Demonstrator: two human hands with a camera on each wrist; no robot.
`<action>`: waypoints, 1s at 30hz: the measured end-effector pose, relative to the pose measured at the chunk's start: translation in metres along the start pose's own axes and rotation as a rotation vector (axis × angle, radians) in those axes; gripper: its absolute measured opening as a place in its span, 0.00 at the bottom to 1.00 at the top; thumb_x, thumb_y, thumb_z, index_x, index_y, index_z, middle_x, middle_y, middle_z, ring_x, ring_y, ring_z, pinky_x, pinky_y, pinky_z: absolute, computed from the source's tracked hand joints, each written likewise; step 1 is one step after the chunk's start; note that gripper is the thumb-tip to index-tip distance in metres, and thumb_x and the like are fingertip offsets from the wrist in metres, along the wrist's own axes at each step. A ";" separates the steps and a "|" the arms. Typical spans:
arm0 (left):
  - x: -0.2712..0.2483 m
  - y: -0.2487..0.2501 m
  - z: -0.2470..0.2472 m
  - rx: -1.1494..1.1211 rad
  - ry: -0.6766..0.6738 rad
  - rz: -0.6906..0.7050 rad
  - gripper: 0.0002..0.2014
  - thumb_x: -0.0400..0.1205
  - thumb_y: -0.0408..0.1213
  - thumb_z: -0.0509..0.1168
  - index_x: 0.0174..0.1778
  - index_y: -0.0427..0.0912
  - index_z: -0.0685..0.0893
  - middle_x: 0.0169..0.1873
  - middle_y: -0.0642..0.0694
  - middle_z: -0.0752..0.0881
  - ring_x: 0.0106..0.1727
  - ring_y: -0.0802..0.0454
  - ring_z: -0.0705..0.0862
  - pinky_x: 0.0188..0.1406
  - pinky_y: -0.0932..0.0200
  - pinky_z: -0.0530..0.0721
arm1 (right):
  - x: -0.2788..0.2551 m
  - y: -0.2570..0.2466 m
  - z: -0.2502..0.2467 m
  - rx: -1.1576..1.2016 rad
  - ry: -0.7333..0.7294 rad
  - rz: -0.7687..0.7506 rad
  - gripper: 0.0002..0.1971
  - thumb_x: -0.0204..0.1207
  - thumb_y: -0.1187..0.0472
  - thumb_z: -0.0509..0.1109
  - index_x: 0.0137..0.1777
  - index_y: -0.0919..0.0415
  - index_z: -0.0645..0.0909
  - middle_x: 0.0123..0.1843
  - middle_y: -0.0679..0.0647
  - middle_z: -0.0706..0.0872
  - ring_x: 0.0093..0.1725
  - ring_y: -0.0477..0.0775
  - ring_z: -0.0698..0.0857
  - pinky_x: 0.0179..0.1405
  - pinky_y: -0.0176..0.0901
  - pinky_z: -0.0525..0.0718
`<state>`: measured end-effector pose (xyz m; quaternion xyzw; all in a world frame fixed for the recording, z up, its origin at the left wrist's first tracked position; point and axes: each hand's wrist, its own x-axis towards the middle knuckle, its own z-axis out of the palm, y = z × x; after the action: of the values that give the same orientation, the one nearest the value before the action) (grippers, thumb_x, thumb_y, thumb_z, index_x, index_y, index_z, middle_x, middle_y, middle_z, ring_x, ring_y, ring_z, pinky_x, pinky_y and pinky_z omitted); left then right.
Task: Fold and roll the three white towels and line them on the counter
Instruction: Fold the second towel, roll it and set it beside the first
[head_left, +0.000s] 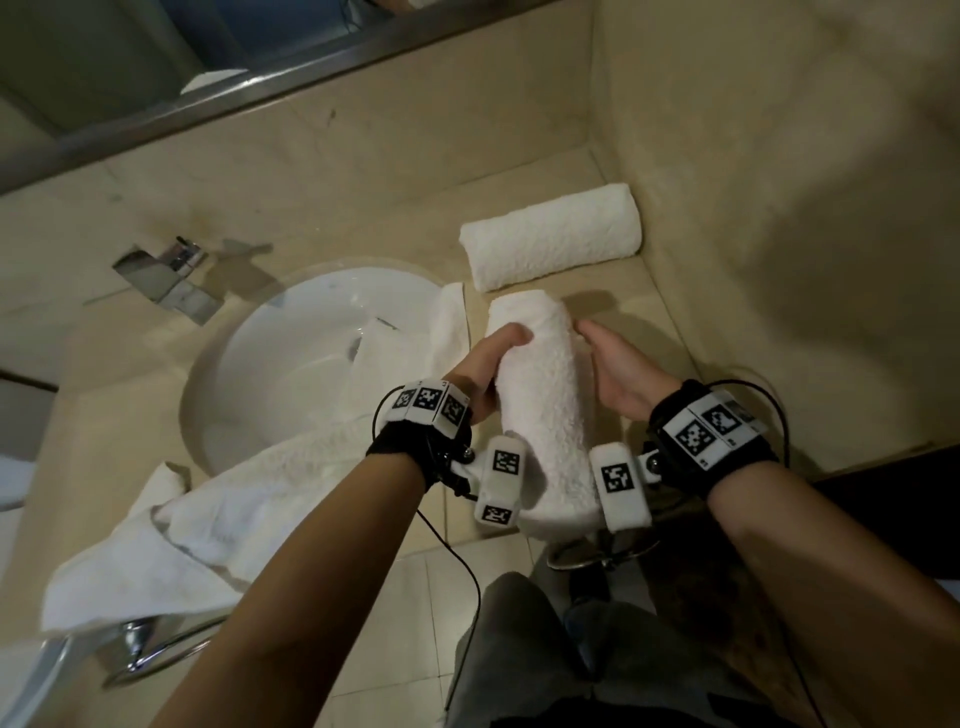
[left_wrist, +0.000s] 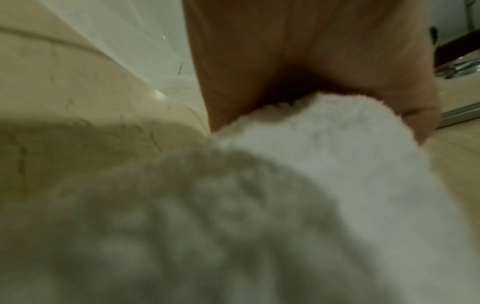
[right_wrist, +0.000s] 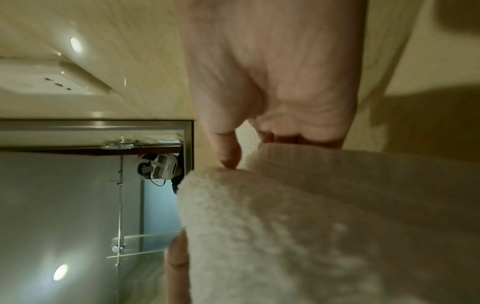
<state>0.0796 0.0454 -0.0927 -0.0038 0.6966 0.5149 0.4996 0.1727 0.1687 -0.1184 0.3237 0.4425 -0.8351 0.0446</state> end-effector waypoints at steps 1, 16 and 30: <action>0.002 -0.003 -0.003 0.010 0.003 0.000 0.40 0.58 0.52 0.69 0.67 0.39 0.76 0.61 0.40 0.82 0.64 0.43 0.78 0.66 0.50 0.74 | 0.000 0.000 0.002 0.000 -0.025 -0.005 0.16 0.84 0.50 0.57 0.56 0.57 0.83 0.51 0.55 0.89 0.50 0.52 0.87 0.52 0.45 0.82; 0.035 -0.025 -0.051 0.571 0.418 0.422 0.28 0.76 0.48 0.69 0.66 0.35 0.72 0.59 0.42 0.76 0.58 0.46 0.79 0.58 0.49 0.82 | 0.037 0.001 0.029 -0.542 0.176 -0.160 0.08 0.79 0.65 0.65 0.56 0.56 0.78 0.40 0.52 0.81 0.37 0.49 0.79 0.37 0.41 0.80; 0.044 -0.026 -0.084 0.873 0.274 0.746 0.05 0.77 0.30 0.68 0.43 0.30 0.84 0.46 0.35 0.83 0.46 0.42 0.81 0.48 0.60 0.76 | 0.063 -0.019 0.038 -1.243 -0.007 -0.463 0.05 0.75 0.66 0.70 0.42 0.57 0.77 0.51 0.50 0.75 0.50 0.51 0.77 0.53 0.40 0.74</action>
<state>0.0127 -0.0054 -0.1451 0.3811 0.8565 0.3162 0.1457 0.0972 0.1647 -0.1266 0.1314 0.9000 -0.4133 0.0438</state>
